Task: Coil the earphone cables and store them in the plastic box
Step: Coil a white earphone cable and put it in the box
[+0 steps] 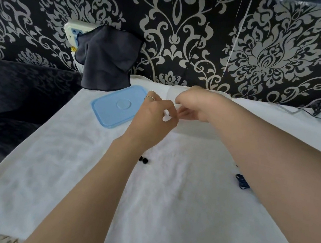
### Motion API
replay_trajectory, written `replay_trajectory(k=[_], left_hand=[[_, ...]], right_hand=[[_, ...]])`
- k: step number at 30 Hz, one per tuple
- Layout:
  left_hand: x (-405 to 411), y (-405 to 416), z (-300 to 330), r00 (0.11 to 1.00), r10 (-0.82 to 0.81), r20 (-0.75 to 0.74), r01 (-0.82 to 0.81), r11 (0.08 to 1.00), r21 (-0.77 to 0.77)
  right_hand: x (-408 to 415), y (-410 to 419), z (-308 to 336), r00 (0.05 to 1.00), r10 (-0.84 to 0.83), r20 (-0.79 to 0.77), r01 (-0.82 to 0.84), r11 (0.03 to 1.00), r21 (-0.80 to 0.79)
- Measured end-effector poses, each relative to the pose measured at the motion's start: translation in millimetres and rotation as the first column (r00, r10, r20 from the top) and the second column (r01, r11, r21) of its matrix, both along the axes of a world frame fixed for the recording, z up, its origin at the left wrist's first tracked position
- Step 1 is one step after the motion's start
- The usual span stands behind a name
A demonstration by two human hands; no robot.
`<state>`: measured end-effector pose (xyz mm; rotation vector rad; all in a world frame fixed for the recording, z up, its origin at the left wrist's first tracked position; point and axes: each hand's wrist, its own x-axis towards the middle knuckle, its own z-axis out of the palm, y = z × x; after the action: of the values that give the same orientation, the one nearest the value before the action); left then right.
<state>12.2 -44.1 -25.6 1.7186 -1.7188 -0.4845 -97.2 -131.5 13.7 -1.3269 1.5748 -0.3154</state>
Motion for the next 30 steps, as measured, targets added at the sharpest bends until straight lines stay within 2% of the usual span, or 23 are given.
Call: replay_trajectory(k=[6, 10, 12, 15, 18, 21, 23, 25, 27, 30], left_hand=[[-0.7, 0.0, -1.0, 0.999, 0.032, -0.009, -0.032, 0.999, 0.04], [-3.4, 2.5, -0.6, 0.998, 0.056, 0.027, -0.057, 0.997, 0.044], [-4.9, 4.6, -0.9, 0.995, 0.073, 0.062, -0.074, 0.997, 0.022], [-11.6, 11.2, 2.9, 0.986, 0.099, 0.138, -0.089, 0.993, -0.074], [-25.3, 21.2, 11.2, 0.979, 0.092, 0.18, -0.053, 0.976, -0.21], [-43.9, 31.5, 12.2, 0.983, -0.071, 0.17, 0.108, 0.97, -0.217], [-53.3, 36.6, 4.8, 0.963, -0.2, 0.18, 0.221, 0.97, -0.103], [-57.2, 39.6, -3.9, 0.934, -0.29, 0.21, 0.29, 0.957, 0.033], [-57.8, 42.2, -9.7, 0.919, -0.324, 0.226, 0.299, 0.944, 0.139], [-53.1, 45.9, -13.7, 0.919, -0.319, 0.232, 0.261, 0.933, 0.249]], right_hand=[[-3.0, 3.1, -5.9, 0.988, 0.116, -0.103, -0.116, 0.993, 0.003], [-8.8, 6.6, -0.8, 0.995, 0.103, -0.017, -0.103, 0.994, -0.022], [-17.1, 8.1, 7.3, 0.993, 0.091, -0.077, -0.103, 0.982, -0.159], [-46.9, 21.1, 19.9, 0.977, 0.014, -0.211, -0.114, 0.875, -0.471], [-90.4, 53.1, 25.0, 0.979, -0.068, -0.193, -0.065, 0.791, -0.609], [-125.9, 84.2, 11.6, 0.951, -0.089, -0.296, -0.091, 0.835, -0.542], [-138.6, 97.4, -1.7, 0.907, -0.04, -0.419, -0.161, 0.887, -0.433], [-144.9, 107.1, -12.0, 0.827, 0.097, -0.554, -0.293, 0.915, -0.276], [-147.5, 115.5, -18.5, 0.741, 0.23, -0.631, -0.401, 0.905, -0.141], [-147.8, 123.0, -23.8, 0.691, 0.292, -0.661, -0.47, 0.876, -0.105]])
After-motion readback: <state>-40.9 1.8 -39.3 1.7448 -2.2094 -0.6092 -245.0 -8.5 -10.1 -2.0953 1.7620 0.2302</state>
